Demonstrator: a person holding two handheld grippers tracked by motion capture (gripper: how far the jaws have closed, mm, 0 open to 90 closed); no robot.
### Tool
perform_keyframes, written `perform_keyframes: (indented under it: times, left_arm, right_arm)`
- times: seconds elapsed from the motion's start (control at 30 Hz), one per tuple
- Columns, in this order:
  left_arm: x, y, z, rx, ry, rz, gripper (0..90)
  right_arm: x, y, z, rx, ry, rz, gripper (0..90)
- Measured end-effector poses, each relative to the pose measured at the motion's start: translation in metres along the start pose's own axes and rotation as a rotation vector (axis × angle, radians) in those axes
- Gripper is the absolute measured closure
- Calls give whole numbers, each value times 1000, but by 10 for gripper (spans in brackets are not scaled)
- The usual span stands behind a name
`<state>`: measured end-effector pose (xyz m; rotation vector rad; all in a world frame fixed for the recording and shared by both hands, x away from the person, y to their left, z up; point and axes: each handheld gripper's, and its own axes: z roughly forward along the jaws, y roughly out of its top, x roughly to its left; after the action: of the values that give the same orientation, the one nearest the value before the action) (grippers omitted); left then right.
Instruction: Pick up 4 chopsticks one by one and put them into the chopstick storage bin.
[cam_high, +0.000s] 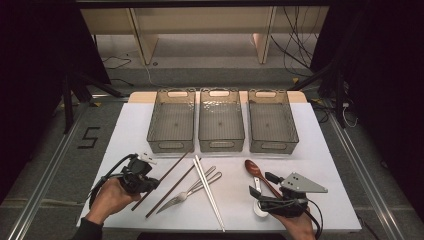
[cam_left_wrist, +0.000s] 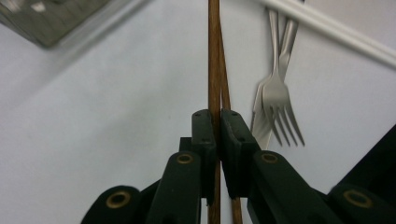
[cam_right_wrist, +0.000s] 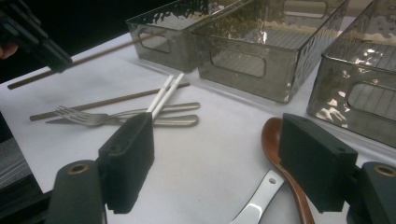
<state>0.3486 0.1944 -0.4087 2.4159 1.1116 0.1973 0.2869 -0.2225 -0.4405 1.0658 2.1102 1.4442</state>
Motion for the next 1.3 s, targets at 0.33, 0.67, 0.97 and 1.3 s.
perform_keyframes:
  times: [0.33, 0.67, 0.97, 1.3]
  left_arm:
    - [23, 27, -11, -158, 8, -59, 842]
    - [52, 52, -13, -238, 38, -121, 842]
    - [67, 78, -12, -267, 73, -133, 842]
    - [83, 99, -10, -306, 92, -149, 842]
  right_arm:
    - [1, 0, -1, -10, -2, 2, 280]
    - [0, 1, -1, -18, 0, 3, 280]
    - [0, 0, -1, -17, 1, 5, 280]
    - [0, 0, -1, -18, 3, 7, 280]
